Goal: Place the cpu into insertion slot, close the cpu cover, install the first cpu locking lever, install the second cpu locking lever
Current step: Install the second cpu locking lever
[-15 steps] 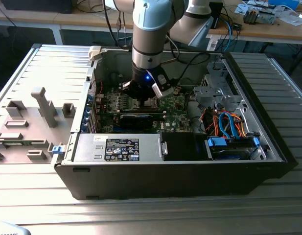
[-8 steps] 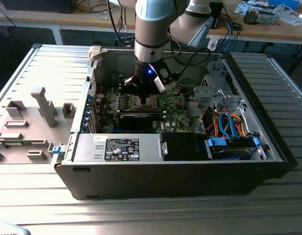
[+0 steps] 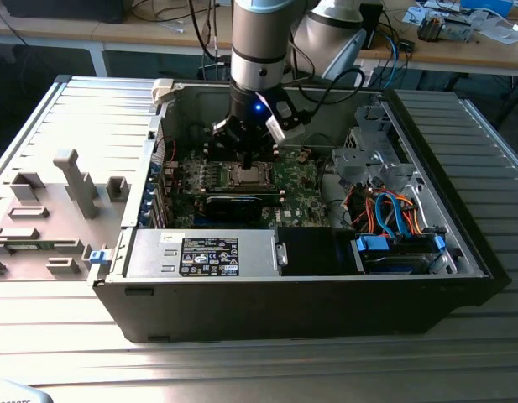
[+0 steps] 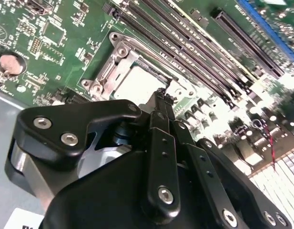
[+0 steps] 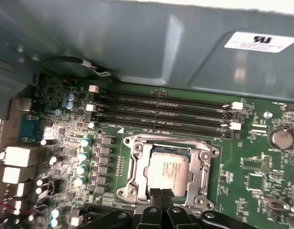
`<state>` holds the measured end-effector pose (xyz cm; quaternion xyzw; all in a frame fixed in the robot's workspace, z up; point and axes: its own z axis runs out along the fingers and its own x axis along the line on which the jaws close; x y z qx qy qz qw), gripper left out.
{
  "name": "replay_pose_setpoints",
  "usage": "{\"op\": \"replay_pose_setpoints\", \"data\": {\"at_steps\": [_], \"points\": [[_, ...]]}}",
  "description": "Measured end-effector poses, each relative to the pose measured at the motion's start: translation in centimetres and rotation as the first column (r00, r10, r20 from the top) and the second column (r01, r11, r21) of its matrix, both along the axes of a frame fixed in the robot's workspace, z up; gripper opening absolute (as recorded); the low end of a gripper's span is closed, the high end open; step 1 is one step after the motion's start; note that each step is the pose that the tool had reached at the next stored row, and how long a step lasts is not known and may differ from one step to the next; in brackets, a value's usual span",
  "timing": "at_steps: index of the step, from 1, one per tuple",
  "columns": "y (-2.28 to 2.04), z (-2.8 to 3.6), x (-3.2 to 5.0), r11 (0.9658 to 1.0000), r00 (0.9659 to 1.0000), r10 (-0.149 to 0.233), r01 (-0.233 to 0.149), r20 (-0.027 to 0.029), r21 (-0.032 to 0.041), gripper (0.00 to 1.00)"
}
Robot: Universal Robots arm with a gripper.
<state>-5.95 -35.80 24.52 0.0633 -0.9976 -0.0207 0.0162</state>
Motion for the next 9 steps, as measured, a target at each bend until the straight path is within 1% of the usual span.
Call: {"op": "replay_pose_setpoints", "data": {"at_steps": [1,2,9], "points": [[0.0,0.23,0.0,1.0,1.0,0.0,0.0,0.0,-0.0028,0.11],[0.0,0.35,0.0,1.0,1.0,0.0,0.0,0.0,-0.0039,0.11],[0.0,0.39,0.0,1.0,1.0,0.0,0.0,0.0,-0.0041,0.11]]}}
